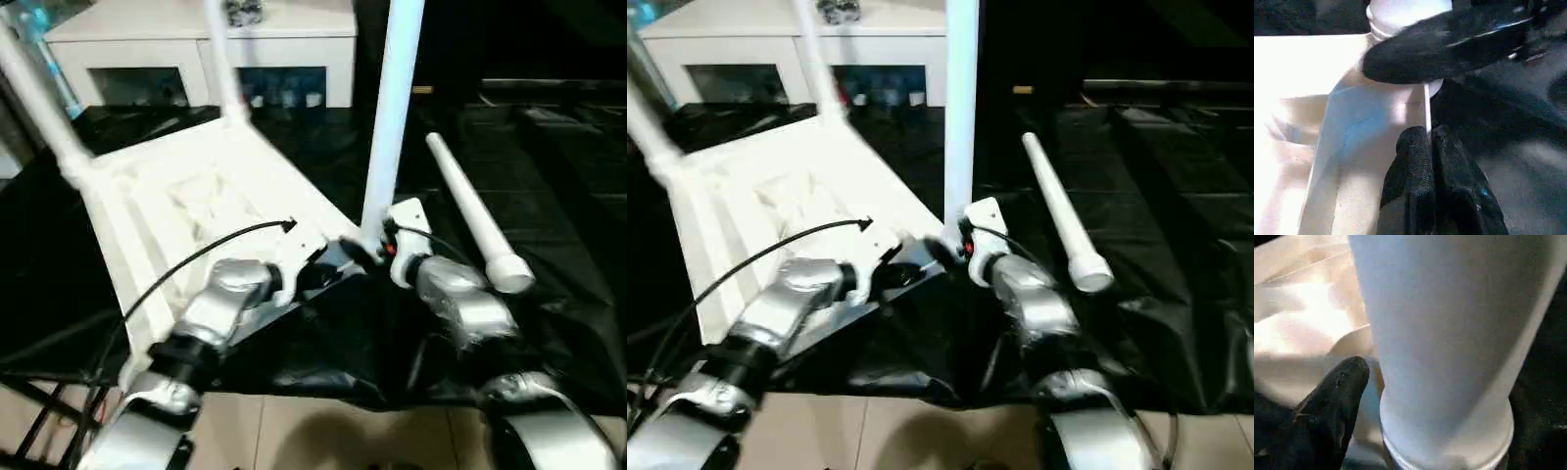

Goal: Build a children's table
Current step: Rotate leg to tighten

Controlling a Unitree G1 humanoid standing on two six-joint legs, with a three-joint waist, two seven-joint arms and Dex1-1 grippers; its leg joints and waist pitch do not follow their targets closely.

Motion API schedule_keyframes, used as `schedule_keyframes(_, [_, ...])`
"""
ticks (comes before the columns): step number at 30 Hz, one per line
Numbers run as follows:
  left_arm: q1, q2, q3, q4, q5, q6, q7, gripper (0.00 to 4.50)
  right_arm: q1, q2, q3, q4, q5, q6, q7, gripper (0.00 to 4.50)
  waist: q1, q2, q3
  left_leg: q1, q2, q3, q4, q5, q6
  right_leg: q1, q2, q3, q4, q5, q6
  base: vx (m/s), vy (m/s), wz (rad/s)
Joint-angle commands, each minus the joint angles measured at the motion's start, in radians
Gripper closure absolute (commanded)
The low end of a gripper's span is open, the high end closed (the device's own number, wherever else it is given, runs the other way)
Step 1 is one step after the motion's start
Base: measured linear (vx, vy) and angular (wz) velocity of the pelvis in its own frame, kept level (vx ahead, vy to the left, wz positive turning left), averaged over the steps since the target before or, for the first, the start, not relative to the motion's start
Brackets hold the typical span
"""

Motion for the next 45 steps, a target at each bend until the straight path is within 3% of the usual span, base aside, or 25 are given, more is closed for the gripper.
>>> schedule_keyframes(1, [-0.007,-0.012,-0.055,-0.066,-0.038,-0.044,-0.095,4.5,0.027,0.005,0.113,-0.081,0.038,0.016,0.193,0.57,0.01,-0.003,-0.073,-0.001,0.032,-0.008,-0.064,-0.159,0.124,0.067,-0.052,0.045,-0.063,-0.143,-0.25,0.0,0.0,0.0])
schedule_keyframes(7, [0.017,0.065,-0.078,-0.109,-0.067,-0.077,-0.259,4.5,0.077,-0.136,0.136,-0.202,0.079,0.055,0.437,0.57,0.045,-0.002,-0.072,0.008,0.039,-0.002,-0.065,-0.179,0.119,0.061,-0.051,0.047,-0.06,-0.146,-0.261,0.0,0.0,0.0])
schedule_keyframes(11, [0.019,0.097,-0.079,-0.111,-0.076,-0.083,-0.325,4.5,0.088,-0.216,0.155,-0.243,0.087,0.08,0.552,0.57,0.053,-0.002,-0.069,0.007,0.037,-0.003,-0.067,-0.19,0.102,0.062,-0.051,0.047,-0.064,-0.184,-0.247,0.0,0.0,0.0])
schedule_keyframes(12, [0.019,0.108,-0.082,-0.111,-0.077,-0.09,-0.344,4.5,0.091,-0.238,0.165,-0.257,0.087,0.09,0.578,0.81,0.056,-0.005,-0.069,0.007,0.038,-0.002,-0.065,-0.182,0.103,0.06,-0.051,0.048,-0.065,-0.186,-0.243,0.0,0.0,0.0])
schedule_keyframes(16, [0.025,0.125,-0.089,-0.12,-0.083,-0.093,-0.382,4.5,0.096,-0.258,0.183,-0.278,0.074,0.101,0.606,0.92,0.062,-0.005,-0.068,0.006,0.037,-0.002,-0.066,-0.175,0.094,0.059,-0.053,0.048,-0.067,-0.222,-0.23,0.0,0.0,0.0])
schedule_keyframes(18, [0.028,0.129,-0.09,-0.122,-0.08,-0.094,-0.387,4.5,0.1,-0.255,0.189,-0.282,0.069,0.099,0.606,1.26,0.062,-0.008,-0.069,0.005,0.037,-0.003,-0.066,-0.169,0.091,0.059,-0.052,0.048,-0.067,-0.219,-0.227,0.0,0.0,0.0])
schedule_keyframes(22, [0.031,0.13,-0.092,-0.122,-0.082,-0.096,-0.39,4.5,0.114,-0.241,0.196,-0.3,0.075,0.113,0.599,1.58,0.063,-0.005,-0.07,0.005,0.038,-0.004,-0.066,-0.158,0.09,0.059,-0.053,0.048,-0.064,-0.205,-0.228,0.0,0.0,0.0])
schedule_keyframes(27, [0.034,0.108,-0.085,-0.113,-0.072,-0.08,-0.335,4.5,0.143,-0.204,0.198,-0.296,0.064,0.118,0.539,1.75,0.062,-0.006,-0.07,0.004,0.037,-0.003,-0.065,-0.151,0.095,0.059,-0.052,0.048,-0.062,-0.184,-0.234,0.0,0.0,0.0])
schedule_keyframes(31, [0.008,0.035,-0.051,-0.076,-0.06,-0.043,-0.202,4.5,0.127,-0.109,0.147,-0.187,0.012,0.113,0.298,1.78,0.048,-0.006,-0.058,0.014,0.031,-0.005,-0.073,-0.245,0.042,0.05,-0.055,0.045,-0.087,-0.379,-0.185,0.0,0.0,0.0])
schedule_keyframes(32, [0.001,0.019,-0.046,-0.065,-0.053,-0.037,-0.168,4.5,0.12,-0.09,0.14,-0.16,-0.003,0.112,0.24,1.78,0.039,-0.007,-0.058,0.011,0.029,-0.009,-0.076,-0.265,0.031,0.056,-0.055,0.042,-0.09,-0.424,-0.164,0.0,0.0,0.0])
schedule_keyframes(35, [-0.024,-0.034,-0.03,-0.028,-0.037,-0.018,-0.067,4.5,0.097,-0.027,0.112,-0.087,-0.026,0.119,0.086,1.8,0.022,-0.008,-0.053,0.013,0.023,-0.012,-0.075,-0.304,0.023,0.05,-0.053,0.036,-0.103,-0.515,-0.125,0.0,0.0,0.0])
schedule_keyframes(38, [-0.046,-0.07,-0.019,0.001,-0.025,-0.005,0.011,4.5,0.076,0.022,0.085,-0.038,-0.032,0.133,-0.027,1.8,0.004,-0.009,-0.054,0.012,0.019,-0.013,-0.072,-0.311,0.035,0.045,-0.052,0.034,-0.113,-0.548,-0.104,0.0,0.0,0.0])
schedule_keyframes(40, [-0.074,-0.121,0.005,0.03,-0.01,0.02,0.118,4.5,0.034,0.091,0.038,0.049,-0.045,0.125,-0.207,1.8,-0.004,-0.009,-0.055,0.013,0.017,-0.014,-0.07,-0.32,0.03,0.041,-0.051,0.031,-0.114,-0.555,-0.102,0.0,0.0,0.0])
schedule_keyframes(43, [-0.089,-0.145,0.008,0.05,0.012,0.016,0.174,4.5,-0.004,0.129,0.031,0.12,-0.062,0.093,-0.29,1.8,-0.019,-0.008,-0.055,0.01,0.015,-0.018,-0.07,-0.345,0.031,0.042,-0.052,0.024,-0.119,-0.57,-0.097,0.0,0.0,0.0])
schedule_keyframes(45, [-0.09,-0.147,0.004,0.055,0.019,0.007,0.178,4.5,-0.019,0.138,0.025,0.14,-0.056,0.066,-0.281,1.8,-0.019,-0.006,-0.057,0.008,0.018,-0.019,-0.072,-0.345,0.041,0.042,-0.053,0.026,-0.117,-0.549,-0.099,0.0,0.0,0.0])
